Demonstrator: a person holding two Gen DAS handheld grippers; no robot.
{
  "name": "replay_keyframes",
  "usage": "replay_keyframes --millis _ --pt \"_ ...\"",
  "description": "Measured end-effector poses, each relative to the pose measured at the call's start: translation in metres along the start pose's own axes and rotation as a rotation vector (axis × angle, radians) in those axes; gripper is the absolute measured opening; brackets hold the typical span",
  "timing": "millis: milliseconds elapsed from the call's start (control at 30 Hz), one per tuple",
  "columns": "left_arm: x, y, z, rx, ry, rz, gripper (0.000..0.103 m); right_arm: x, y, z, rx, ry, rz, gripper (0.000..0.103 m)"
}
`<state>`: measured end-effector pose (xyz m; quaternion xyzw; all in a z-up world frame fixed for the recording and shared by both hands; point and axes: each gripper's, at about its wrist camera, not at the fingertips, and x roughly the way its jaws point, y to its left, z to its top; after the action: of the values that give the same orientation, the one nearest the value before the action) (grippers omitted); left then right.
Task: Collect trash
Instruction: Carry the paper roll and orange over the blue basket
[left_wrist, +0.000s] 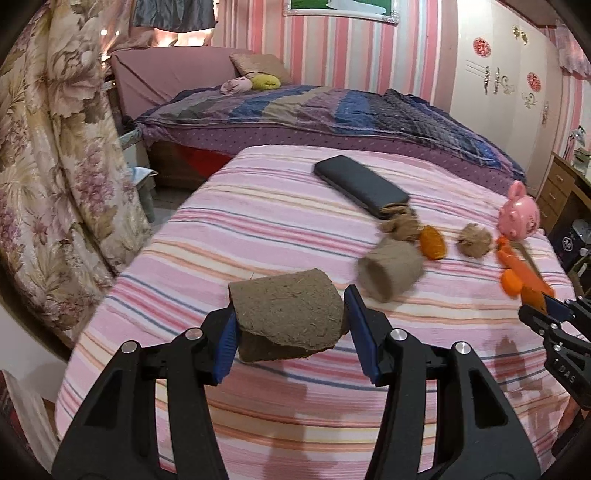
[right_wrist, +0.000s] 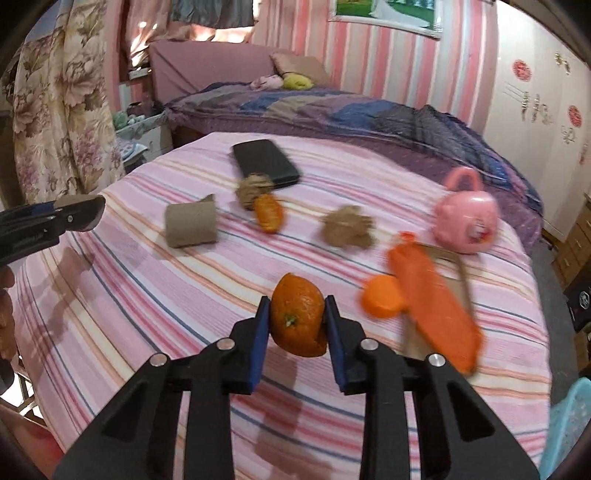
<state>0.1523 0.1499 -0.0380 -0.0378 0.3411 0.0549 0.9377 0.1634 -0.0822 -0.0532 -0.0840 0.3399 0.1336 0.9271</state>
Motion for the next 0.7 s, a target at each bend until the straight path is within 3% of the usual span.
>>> replay_keyframes --millis 367,700 --pt "-0.01 -0.078 -0.002 0.023 -0.019 -0.103 0.052 -0.047 -0.091 -0.04 0.113 -0.017 -0.102 0.03" --pt "-0.012 -0.129 -0.021 0.15 -0.019 -0.076 0.052 -0.056 -0.139 -0.059 0.182 -0.04 -0.103 0.03"
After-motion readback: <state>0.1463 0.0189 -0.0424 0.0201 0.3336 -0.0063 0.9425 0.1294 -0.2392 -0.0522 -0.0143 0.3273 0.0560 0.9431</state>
